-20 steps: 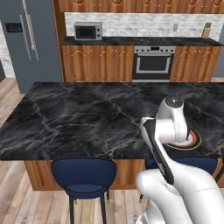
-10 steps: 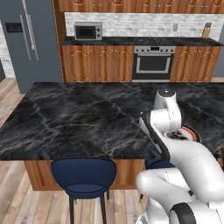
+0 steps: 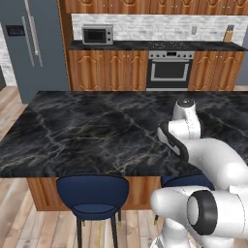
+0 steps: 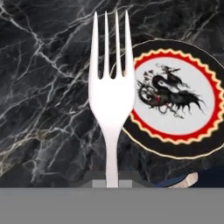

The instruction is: Take the fork and place it on the left side of the plate. Then take the spoon and place it on the right side of the plate. Make sure they're directly next to the plate.

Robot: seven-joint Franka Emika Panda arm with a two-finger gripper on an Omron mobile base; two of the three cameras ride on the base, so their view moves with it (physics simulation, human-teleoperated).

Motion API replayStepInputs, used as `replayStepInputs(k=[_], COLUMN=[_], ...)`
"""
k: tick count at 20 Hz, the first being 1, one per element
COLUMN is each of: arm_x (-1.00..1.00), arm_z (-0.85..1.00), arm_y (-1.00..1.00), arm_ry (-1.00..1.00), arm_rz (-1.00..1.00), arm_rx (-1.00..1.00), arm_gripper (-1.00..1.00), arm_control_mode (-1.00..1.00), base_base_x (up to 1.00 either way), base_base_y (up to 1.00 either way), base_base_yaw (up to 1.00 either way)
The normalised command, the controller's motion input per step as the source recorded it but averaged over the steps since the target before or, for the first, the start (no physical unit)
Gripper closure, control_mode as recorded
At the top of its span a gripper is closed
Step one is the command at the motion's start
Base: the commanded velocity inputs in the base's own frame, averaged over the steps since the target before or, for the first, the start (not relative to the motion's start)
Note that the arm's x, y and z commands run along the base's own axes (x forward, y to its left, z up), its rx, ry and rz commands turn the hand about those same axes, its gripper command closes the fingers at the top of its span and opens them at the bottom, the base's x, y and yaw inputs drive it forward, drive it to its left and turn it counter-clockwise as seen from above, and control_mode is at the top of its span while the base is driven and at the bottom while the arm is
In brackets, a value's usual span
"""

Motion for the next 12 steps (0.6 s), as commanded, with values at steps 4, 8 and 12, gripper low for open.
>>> replayStepInputs(k=[4, 8, 12], arm_x=[0.4, 0.41, 0.35], arm_z=[-0.25, -0.22, -0.3], arm_y=[0.06, 0.04, 0.0], arm_ry=[0.02, 0.02, 0.01], arm_rz=[0.0, 0.0, 0.02], arm_rx=[-0.02, -0.03, -0.05], arm_gripper=[1.0, 1.0, 1.0], arm_control_mode=[-1.0, -1.0, -1.0], base_base_x=[0.0, 0.0, 0.0], base_base_y=[0.0, 0.0, 0.0], base_base_yaw=[0.0, 0.0, 0.0])
